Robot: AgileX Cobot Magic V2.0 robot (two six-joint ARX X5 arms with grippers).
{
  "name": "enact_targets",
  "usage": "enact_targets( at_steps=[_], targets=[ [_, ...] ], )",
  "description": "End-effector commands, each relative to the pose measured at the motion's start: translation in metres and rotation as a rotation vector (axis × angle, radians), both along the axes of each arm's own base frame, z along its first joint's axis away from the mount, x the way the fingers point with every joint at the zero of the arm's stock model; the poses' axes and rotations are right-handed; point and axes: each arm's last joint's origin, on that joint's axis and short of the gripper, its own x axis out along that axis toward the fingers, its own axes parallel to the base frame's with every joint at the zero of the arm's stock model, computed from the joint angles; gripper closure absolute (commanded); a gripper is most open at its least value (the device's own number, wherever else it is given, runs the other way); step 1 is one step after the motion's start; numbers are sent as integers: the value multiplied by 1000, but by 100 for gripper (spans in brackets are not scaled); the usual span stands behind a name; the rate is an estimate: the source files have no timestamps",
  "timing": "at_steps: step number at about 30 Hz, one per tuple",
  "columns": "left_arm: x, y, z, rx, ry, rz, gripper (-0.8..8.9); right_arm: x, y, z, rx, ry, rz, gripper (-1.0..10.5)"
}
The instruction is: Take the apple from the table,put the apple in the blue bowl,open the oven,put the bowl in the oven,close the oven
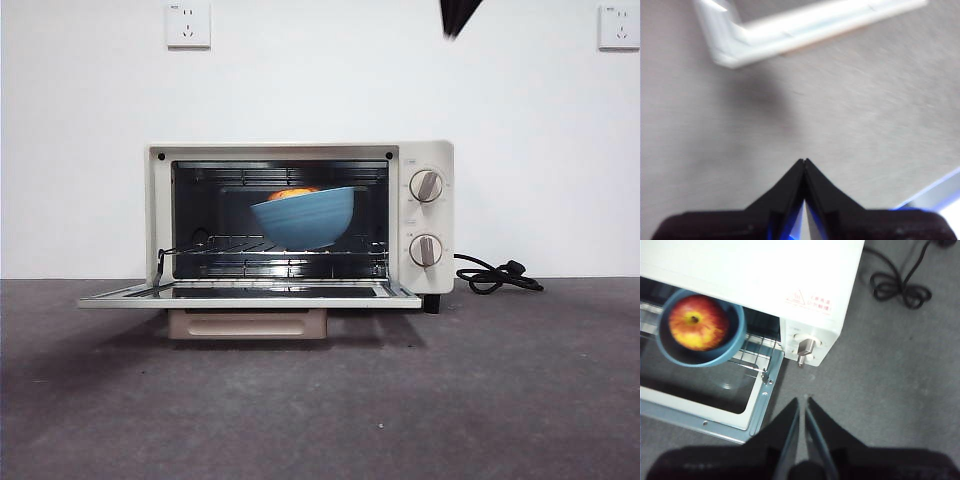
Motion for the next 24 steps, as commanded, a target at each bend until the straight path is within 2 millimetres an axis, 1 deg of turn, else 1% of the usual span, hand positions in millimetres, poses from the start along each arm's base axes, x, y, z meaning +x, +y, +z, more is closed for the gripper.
enact_targets(
  at_steps=[1,4,7,9,13,17,20,24],
  targets=[
    [17,-2,-24,-84,65,-18,822,-18,-9,9,-12,-32,35,920],
    [36,2,-42,-174,150,-11,822,-37,-21,11,1,-85,47,920],
    [54,10,-52,-269,206,4,822,-55,-35,3,11,-129,49,919],
    [65,18,-58,-321,225,24,822,-66,-46,-9,12,-143,37,920],
    [85,38,-77,-403,292,97,822,-87,-66,-44,29,-150,33,920],
    [99,55,-95,-512,354,133,822,-105,-87,-76,134,-152,59,920],
    [108,63,-107,-573,377,168,822,-115,-101,-95,196,-150,59,920],
    [120,71,-120,-617,393,239,822,-129,-112,-108,225,-162,48,919]
  ],
)
